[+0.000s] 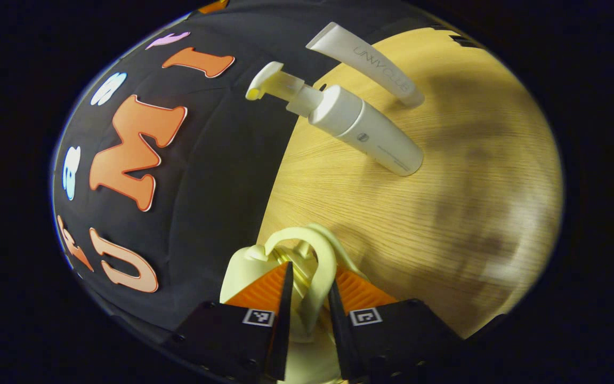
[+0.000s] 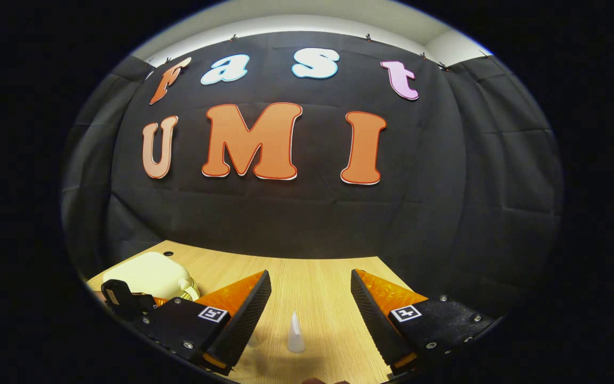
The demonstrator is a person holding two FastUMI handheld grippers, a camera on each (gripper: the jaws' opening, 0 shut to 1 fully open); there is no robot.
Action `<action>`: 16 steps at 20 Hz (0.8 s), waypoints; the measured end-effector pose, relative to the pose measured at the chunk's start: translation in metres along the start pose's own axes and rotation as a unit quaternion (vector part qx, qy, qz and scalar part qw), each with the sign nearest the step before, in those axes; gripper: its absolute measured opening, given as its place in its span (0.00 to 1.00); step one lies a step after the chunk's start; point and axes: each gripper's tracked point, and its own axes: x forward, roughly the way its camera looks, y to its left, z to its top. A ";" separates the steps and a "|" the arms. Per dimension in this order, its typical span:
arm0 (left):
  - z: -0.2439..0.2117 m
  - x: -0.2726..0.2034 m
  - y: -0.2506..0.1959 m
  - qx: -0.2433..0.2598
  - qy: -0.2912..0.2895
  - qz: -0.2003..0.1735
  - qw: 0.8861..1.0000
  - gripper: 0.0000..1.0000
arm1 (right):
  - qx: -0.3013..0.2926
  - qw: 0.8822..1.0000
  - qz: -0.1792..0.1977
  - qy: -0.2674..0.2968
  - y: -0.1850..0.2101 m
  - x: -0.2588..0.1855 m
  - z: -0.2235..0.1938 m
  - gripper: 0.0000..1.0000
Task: First open the suitcase, pack the skin care products into it, and then close the suitcase.
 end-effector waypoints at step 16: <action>-0.011 -0.061 0.150 -0.262 -0.045 0.088 0.960 0.08 | -0.020 0.999 0.046 0.012 0.039 0.000 -0.009 0.96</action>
